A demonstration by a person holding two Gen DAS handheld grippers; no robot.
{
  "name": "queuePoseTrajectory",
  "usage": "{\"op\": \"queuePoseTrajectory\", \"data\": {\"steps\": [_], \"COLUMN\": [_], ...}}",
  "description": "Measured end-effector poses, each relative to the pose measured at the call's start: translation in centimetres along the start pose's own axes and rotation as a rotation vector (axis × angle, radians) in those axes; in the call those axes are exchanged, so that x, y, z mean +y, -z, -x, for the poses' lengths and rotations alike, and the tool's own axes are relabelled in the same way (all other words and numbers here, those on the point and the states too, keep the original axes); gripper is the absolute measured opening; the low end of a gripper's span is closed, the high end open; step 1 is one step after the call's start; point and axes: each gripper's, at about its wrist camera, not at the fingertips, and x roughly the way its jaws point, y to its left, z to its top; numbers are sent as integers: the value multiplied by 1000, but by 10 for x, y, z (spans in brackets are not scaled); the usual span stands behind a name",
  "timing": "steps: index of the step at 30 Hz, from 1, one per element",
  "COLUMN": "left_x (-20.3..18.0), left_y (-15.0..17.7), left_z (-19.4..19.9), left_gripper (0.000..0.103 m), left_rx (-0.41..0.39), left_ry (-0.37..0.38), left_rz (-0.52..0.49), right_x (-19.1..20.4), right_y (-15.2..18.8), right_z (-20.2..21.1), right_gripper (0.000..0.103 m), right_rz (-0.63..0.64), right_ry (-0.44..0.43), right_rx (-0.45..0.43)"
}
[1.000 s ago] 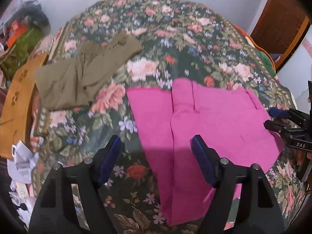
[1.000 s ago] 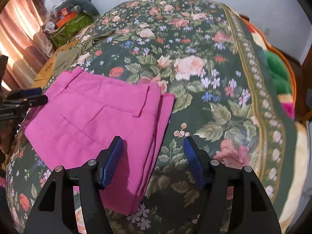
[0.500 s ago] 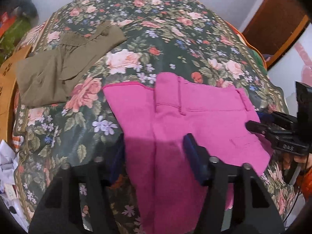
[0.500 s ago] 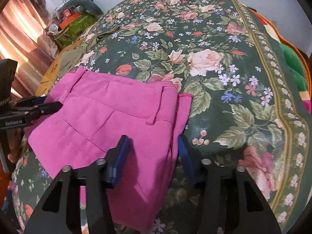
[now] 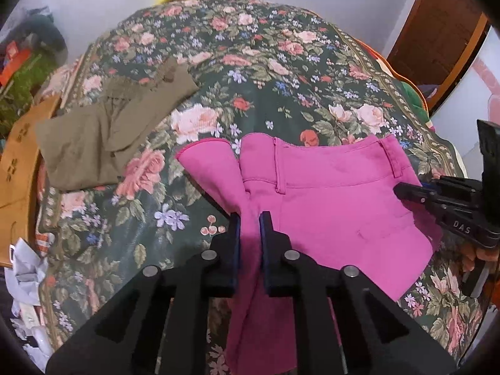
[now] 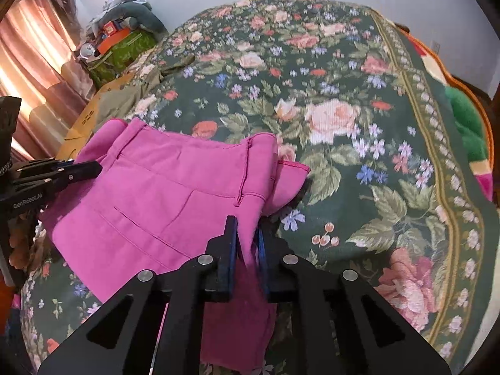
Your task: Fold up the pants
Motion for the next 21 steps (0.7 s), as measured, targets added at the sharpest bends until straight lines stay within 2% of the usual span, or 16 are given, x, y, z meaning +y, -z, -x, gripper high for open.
{"op": "queuePoseTrajectory", "data": {"steps": [6,11,21], "left_x": [-1,13,67], "left_y": [-6,-15,-46], "left_z": [26,52,98], "left_gripper": [10,10,10], "left_rx": [-74,-134,-275], "left_ry": [-46,-66,-140], "left_rz": [-33,-17,24], "right_x": [17,37,88], "right_y": [-17,-37,-96], "right_z": [25,43,53], "right_gripper": [10,10,10], "right_rz": [48,91,154], "right_ry": [1,0,-29], "right_rx": [-71,-128,-238]}}
